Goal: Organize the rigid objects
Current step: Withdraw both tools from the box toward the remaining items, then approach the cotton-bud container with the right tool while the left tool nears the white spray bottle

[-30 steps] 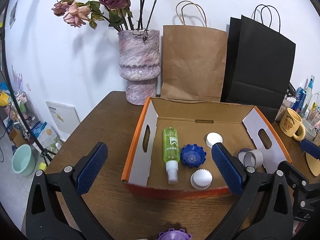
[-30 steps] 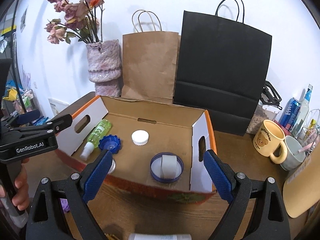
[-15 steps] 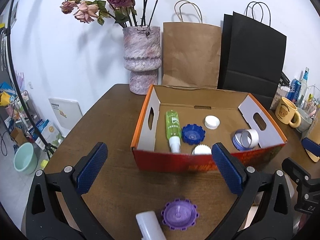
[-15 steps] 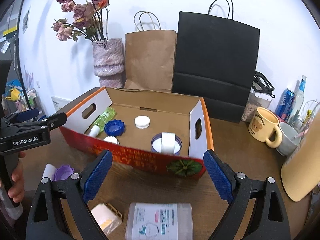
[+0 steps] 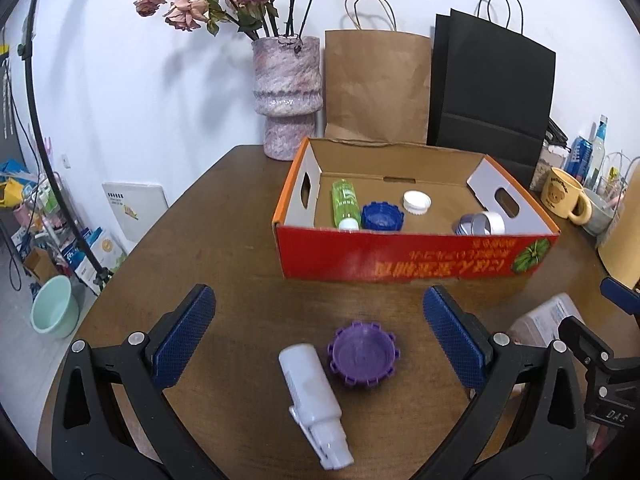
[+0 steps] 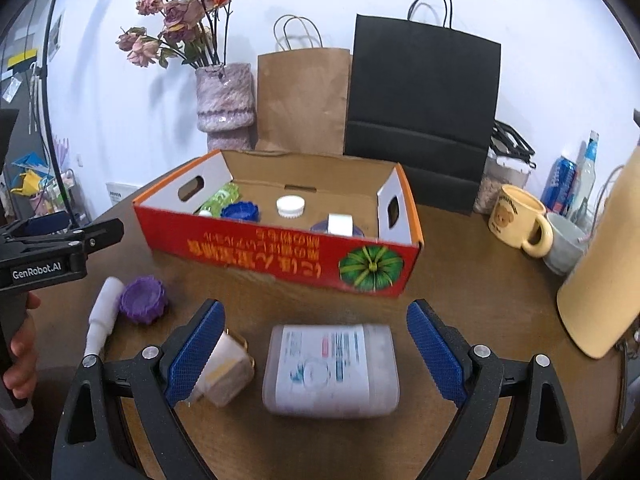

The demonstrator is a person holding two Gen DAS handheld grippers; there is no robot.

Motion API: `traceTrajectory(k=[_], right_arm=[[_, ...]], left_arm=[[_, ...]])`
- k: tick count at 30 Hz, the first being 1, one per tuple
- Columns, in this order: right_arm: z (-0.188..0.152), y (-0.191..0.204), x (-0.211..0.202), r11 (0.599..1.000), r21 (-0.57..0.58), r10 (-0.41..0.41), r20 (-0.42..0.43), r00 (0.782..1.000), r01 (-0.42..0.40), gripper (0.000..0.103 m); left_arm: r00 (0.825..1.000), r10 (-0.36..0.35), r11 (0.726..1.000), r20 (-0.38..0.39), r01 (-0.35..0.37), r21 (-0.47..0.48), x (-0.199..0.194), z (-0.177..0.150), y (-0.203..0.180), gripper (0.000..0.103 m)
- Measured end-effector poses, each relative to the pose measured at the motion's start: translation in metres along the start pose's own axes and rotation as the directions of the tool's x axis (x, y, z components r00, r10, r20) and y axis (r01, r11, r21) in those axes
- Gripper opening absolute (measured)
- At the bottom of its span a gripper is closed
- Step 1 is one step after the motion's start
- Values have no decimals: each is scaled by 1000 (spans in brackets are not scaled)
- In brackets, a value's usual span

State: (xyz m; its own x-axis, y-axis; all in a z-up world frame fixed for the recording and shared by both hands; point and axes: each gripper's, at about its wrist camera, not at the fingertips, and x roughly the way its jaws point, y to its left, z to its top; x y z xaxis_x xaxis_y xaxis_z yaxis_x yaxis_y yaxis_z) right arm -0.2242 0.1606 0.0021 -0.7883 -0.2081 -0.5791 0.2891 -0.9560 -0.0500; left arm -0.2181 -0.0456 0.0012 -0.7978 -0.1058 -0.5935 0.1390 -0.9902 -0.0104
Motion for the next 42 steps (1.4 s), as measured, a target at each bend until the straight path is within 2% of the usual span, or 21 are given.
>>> traceTrajectory(k=[18, 34, 42], right_arm=[[-34, -10, -11, 999, 34, -23, -63, 998, 25, 96], [-34, -5, 27, 998, 8, -52, -167, 984, 54, 96], [-27, -7, 52, 999, 25, -36, -230, 973, 43, 96]], left_arm=[[997, 7, 1000, -81, -7, 2, -14, -42, 5, 103], [987, 18, 1000, -157, -19, -3, 2, -48, 10, 103], [981, 38, 999, -192, -41, -10, 10, -50, 13, 103]])
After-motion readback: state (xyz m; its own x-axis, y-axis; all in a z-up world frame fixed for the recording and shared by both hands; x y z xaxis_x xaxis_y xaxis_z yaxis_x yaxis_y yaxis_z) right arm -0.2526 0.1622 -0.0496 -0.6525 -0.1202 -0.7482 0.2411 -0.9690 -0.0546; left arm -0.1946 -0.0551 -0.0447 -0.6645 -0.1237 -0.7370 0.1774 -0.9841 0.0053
